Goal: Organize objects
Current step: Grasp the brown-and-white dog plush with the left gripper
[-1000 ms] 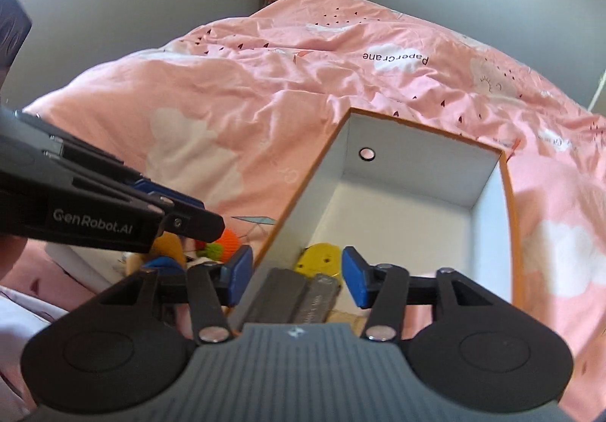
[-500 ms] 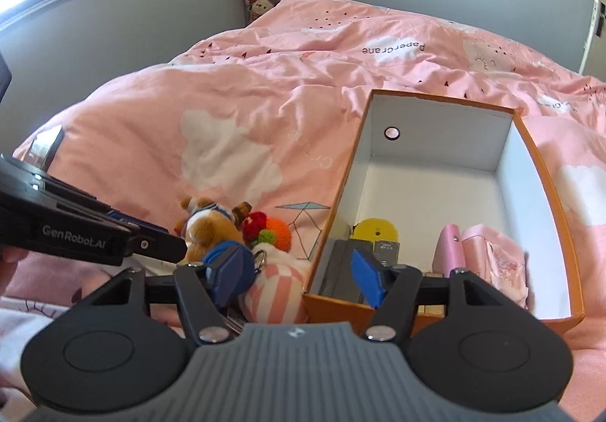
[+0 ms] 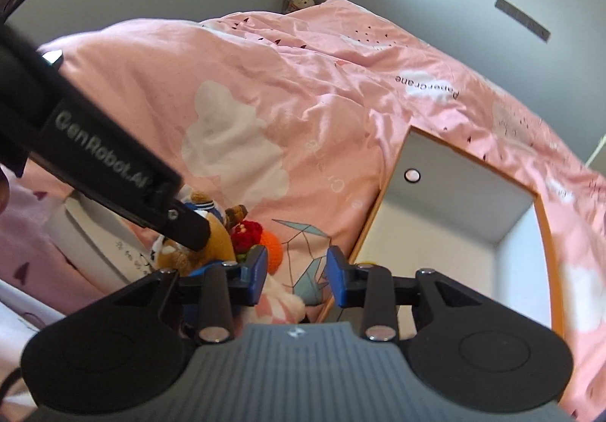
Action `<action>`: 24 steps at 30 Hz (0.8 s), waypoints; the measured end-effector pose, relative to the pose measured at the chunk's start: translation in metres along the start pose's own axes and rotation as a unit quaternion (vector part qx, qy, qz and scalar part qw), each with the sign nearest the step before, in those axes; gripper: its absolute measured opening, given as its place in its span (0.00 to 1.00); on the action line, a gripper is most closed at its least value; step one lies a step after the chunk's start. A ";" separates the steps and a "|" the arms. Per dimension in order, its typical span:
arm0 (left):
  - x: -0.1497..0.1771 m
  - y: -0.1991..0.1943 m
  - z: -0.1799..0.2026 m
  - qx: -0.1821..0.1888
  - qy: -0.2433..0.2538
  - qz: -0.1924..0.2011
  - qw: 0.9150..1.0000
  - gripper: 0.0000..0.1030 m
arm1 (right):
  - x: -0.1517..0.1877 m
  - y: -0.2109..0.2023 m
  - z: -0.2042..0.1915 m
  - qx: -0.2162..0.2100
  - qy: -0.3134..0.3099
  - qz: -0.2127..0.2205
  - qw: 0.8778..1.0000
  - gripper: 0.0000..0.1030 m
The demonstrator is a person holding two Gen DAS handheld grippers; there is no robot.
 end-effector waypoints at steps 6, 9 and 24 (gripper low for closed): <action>-0.003 0.011 -0.002 -0.013 -0.015 -0.001 1.000 0.70 | 0.006 0.012 -0.016 -0.030 -0.024 -0.020 0.999 0.24; 0.001 0.018 -0.004 -0.043 0.001 -0.011 0.999 0.70 | 0.006 0.012 -0.017 -0.042 -0.019 -0.024 0.999 0.22; 0.006 0.036 -0.003 -0.064 0.033 -0.014 0.997 0.84 | 0.011 0.008 -0.024 -0.086 0.016 -0.039 0.995 0.03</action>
Point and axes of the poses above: each gripper's, at about its wrist camera, not at the fingertips, and y roughly the way its jaws point, z to its right, x to its underside, the point moved 6 cm from there along y, roughly the way its jaws point, and after that the axes turned 5 degrees about z, right-handed, at the moved point
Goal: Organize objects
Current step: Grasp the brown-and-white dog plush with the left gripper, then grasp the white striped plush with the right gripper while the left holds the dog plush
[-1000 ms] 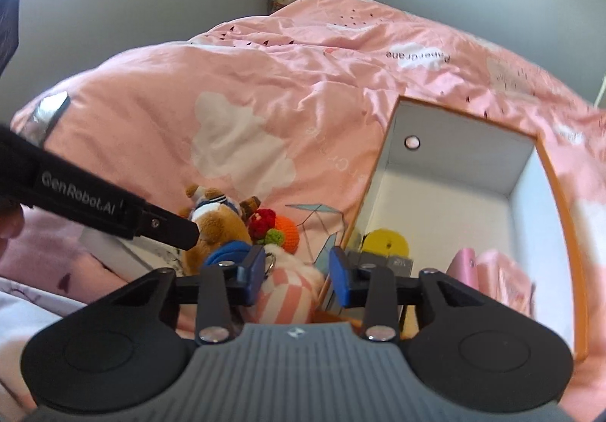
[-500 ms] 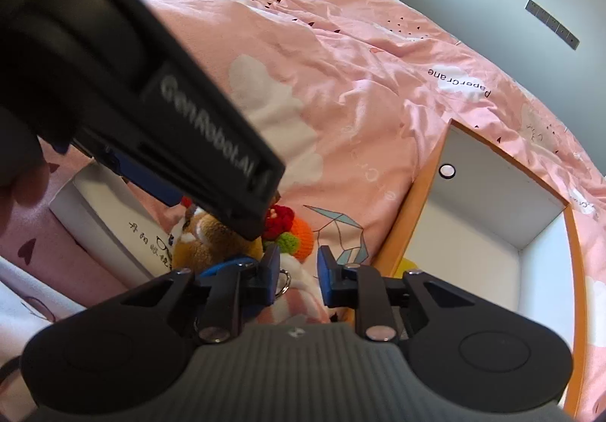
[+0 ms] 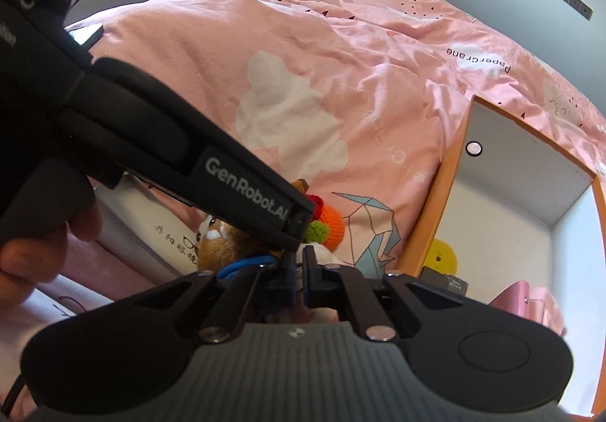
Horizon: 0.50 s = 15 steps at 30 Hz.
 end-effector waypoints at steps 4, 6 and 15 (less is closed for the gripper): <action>0.001 -0.001 0.000 0.008 0.013 0.005 1.000 0.82 | 0.000 -0.002 -0.001 -0.004 0.004 -0.001 1.000 0.03; 0.002 -0.004 0.001 0.010 0.026 0.014 1.000 0.73 | 0.000 -0.003 -0.002 -0.005 0.002 -0.001 1.000 0.05; 0.000 -0.017 0.008 0.028 0.071 0.039 0.996 0.42 | -0.001 -0.009 0.014 0.000 0.010 -0.007 1.000 0.30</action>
Point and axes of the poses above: each gripper's, at about its wrist camera, not at the fingertips, and y roughly the way its jaws point, z to its right, x to its underside, the point moved 6 cm from there along y, roughly the way its jaws point, and after that the axes turned 5 degrees about z, right-handed, at the moved point
